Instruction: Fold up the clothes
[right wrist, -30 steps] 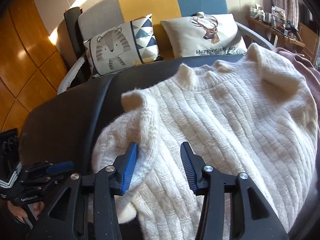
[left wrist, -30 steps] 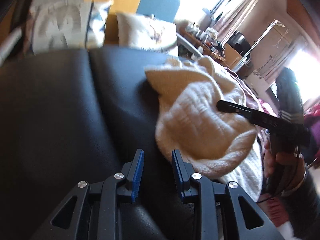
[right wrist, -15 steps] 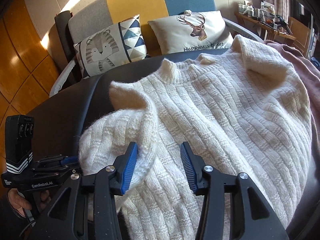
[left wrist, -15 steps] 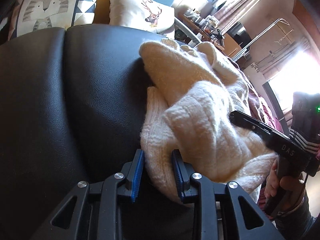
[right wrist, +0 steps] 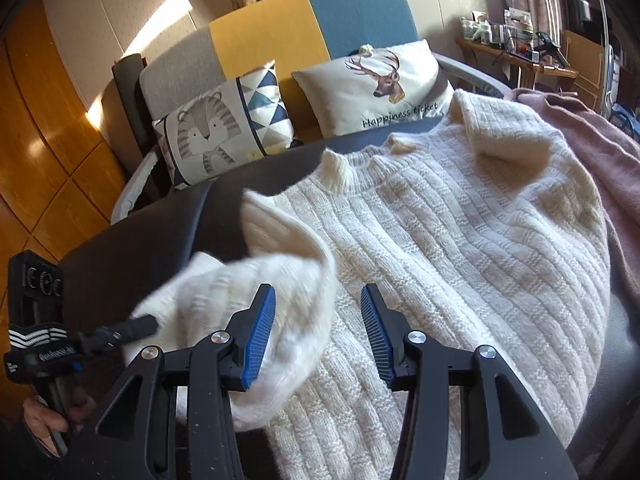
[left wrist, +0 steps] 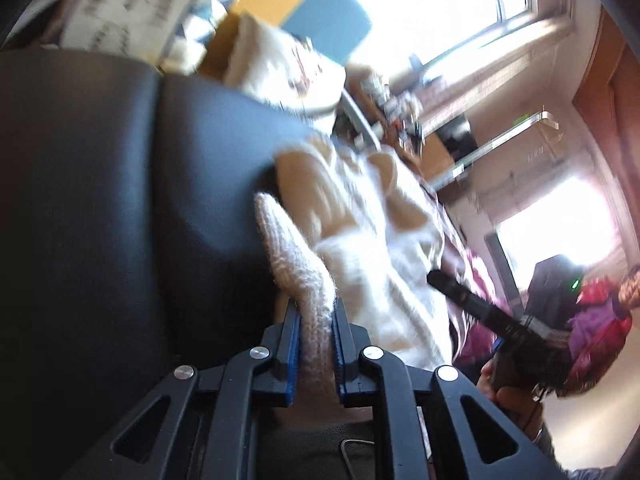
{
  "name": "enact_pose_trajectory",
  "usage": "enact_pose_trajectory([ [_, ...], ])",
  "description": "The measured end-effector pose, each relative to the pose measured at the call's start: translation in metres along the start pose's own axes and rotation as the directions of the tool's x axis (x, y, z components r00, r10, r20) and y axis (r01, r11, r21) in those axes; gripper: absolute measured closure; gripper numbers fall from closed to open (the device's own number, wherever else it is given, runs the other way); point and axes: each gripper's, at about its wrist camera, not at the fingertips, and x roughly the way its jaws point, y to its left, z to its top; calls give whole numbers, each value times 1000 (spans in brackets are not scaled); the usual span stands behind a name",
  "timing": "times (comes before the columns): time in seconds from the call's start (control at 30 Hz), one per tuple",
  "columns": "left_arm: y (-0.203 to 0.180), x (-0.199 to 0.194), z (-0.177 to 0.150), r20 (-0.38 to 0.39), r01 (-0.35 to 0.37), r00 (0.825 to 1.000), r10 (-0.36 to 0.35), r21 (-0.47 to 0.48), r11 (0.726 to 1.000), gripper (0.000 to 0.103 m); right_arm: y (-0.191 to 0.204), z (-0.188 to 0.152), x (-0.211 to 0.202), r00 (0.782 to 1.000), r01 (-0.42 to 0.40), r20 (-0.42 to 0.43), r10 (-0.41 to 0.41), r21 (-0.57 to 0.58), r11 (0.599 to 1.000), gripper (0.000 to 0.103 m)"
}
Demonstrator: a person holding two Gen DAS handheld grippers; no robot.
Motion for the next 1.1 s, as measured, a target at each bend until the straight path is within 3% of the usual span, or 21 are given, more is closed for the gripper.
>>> enact_pose_trajectory([
  [0.13, 7, -64, -3, 137, -52, 989, 54, -16, 999, 90, 18, -7, -6, 1000, -19, 0, 19, -31, 999, 55],
  [0.27, 27, -138, -18, 280, -92, 953, 111, -79, 993, 90, 39, -21, -4, 998, -50, -40, 47, -63, 997, 55],
  [0.33, 45, -167, -31, 313, -116, 938, 148, -120, 986, 90, 50, -30, -1, 996, -65, -63, 60, -80, 995, 55],
  [0.43, 71, -197, -60, 317, -157, 924, 214, -195, 968, 90, 65, -44, 5, 992, -84, -97, 75, -95, 992, 55],
  [0.63, 114, -223, -117, 273, -207, 913, 303, -331, 921, 90, 90, -64, 21, 984, -92, -167, 64, -161, 983, 55],
  [0.83, 123, -243, -145, 258, -257, 899, 354, -344, 903, 90, 97, -73, 30, 978, -90, -204, 50, -192, 977, 55],
  [0.93, 129, -251, -141, 267, -294, 879, 395, -349, 890, 88, 96, -75, 31, 976, -91, -210, 52, -179, 980, 55],
  [1.1, 154, -259, -116, 254, -407, 810, 529, -406, 818, 80, 97, -78, 31, 974, -104, -217, 64, -177, 979, 55],
])
